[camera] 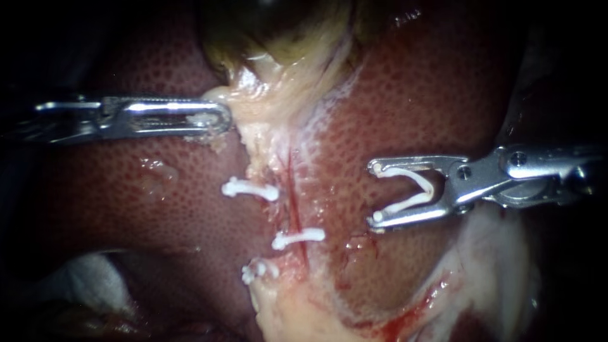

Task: Clipping second clip right tube

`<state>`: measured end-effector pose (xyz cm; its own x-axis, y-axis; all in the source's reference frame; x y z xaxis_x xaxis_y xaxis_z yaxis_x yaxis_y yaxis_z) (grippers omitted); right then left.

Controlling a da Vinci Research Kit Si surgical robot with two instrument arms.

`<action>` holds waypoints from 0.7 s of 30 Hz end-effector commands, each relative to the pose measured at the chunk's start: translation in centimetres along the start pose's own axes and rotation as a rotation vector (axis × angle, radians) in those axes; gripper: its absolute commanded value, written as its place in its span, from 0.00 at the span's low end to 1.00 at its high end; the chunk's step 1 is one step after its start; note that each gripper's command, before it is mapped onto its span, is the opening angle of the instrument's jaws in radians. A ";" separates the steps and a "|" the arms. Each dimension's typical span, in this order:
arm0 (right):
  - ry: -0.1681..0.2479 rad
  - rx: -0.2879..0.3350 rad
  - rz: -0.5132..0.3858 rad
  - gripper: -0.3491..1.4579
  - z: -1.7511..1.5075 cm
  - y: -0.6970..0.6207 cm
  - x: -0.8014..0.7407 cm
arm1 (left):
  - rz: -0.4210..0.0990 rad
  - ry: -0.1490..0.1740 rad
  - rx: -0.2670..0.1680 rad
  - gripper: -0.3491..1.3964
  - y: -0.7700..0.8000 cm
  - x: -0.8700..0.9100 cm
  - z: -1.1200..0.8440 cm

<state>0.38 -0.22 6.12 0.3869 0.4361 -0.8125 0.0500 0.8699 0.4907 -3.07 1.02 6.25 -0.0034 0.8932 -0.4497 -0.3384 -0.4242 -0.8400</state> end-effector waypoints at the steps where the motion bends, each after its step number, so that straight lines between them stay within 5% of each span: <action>1: 0.000 0.000 0.000 0.47 0.00 0.00 0.00 | 0.003 0.006 -0.003 0.00 0.03 0.02 -0.02; 12: -0.002 0.008 -0.005 0.47 0.15 0.00 -0.06 | 0.013 0.017 -0.001 0.00 0.18 0.01 -0.06; 21: -0.041 0.025 0.027 0.47 0.80 0.06 -0.51 | 0.014 0.017 0.000 0.00 0.18 0.00 -0.07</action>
<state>0.98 -0.60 6.90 0.4288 0.4602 -0.7774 0.0560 0.8454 0.5313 -3.07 0.92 6.07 0.0082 0.8848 -0.4659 -0.3385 -0.4360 -0.8339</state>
